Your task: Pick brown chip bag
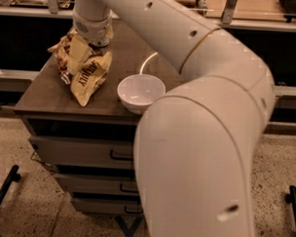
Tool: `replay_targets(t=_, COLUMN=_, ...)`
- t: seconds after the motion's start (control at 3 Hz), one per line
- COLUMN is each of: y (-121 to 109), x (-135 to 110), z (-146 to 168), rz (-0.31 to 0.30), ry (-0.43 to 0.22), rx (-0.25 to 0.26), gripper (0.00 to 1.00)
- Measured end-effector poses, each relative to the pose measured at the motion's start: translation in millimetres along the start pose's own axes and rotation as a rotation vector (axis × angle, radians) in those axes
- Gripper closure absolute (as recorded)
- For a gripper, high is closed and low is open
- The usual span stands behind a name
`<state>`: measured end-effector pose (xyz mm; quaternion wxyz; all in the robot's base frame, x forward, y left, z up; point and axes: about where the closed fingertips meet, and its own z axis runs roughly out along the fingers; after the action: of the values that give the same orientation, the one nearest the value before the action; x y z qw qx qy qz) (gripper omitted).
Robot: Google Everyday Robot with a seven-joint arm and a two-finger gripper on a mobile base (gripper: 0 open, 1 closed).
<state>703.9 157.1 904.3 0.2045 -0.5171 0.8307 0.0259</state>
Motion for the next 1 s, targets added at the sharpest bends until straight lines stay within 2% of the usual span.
replay_targets(t=0.33, y=7.6, x=-2.9, z=31.2, rz=0.059, ry=0.057, rx=-0.039, gripper=0.00)
replay_targets(t=0.67, y=21.8, x=-7.8, z=59.9, rz=0.046, ry=0.125, rx=-0.082, gripper=0.25)
replay_targets(t=1.0, y=24.4, x=-9.6, z=66.8, rz=0.048, ry=0.139, rx=-0.096, gripper=0.48)
